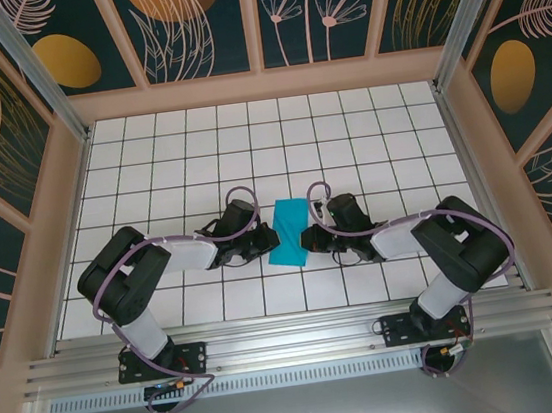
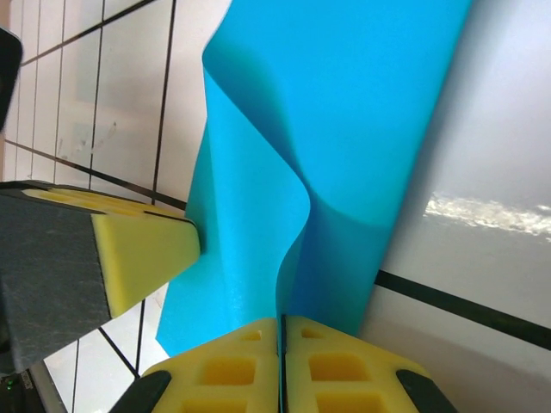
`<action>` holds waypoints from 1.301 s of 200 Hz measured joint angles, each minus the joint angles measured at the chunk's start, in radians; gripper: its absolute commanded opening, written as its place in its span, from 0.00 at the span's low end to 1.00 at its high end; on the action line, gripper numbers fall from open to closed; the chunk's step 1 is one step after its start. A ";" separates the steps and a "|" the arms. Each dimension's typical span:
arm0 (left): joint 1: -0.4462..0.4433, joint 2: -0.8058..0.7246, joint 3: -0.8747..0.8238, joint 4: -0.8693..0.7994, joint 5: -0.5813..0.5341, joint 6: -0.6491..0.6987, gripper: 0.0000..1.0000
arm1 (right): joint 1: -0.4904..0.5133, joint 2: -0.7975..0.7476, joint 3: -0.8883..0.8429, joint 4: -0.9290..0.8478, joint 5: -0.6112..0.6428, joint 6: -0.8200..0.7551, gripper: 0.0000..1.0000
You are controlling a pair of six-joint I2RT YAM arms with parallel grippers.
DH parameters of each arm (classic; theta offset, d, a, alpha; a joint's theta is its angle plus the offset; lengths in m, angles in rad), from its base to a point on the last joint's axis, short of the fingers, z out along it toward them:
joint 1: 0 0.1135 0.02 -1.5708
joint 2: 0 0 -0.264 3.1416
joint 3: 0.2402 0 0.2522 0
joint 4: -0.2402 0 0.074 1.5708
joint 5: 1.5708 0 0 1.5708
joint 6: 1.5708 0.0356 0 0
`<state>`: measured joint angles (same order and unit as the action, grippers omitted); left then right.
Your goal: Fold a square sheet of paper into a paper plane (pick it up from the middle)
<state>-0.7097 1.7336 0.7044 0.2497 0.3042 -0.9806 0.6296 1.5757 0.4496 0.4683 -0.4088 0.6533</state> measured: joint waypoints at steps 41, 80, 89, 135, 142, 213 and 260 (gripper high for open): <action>0.000 0.000 0.003 -0.008 -0.002 0.005 0.13 | -0.001 0.006 0.012 -0.001 -0.013 -0.017 0.09; 0.000 0.000 0.009 -0.018 -0.002 0.010 0.12 | -0.002 0.014 0.038 -0.015 -0.027 -0.039 0.09; 0.000 0.000 0.010 -0.019 -0.002 0.011 0.12 | -0.002 0.018 0.042 -0.017 -0.030 -0.046 0.09; 0.000 0.000 0.010 -0.022 -0.005 0.012 0.13 | -0.011 0.044 0.050 -0.025 -0.039 -0.062 0.09; 0.000 0.000 0.010 -0.022 -0.005 0.012 0.12 | -0.012 0.047 0.052 -0.027 -0.039 -0.066 0.09; 0.000 0.001 0.013 -0.025 -0.006 0.016 0.12 | -0.016 0.047 0.055 -0.032 -0.073 -0.072 0.19; 0.000 0.001 0.016 -0.030 -0.006 0.019 0.12 | -0.021 -0.006 0.054 -0.045 -0.101 -0.071 0.23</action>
<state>-0.7097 1.7348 0.7204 0.2195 0.2977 -0.9611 0.6083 1.5700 0.5034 0.4229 -0.5098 0.5823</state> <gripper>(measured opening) 0.123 0.216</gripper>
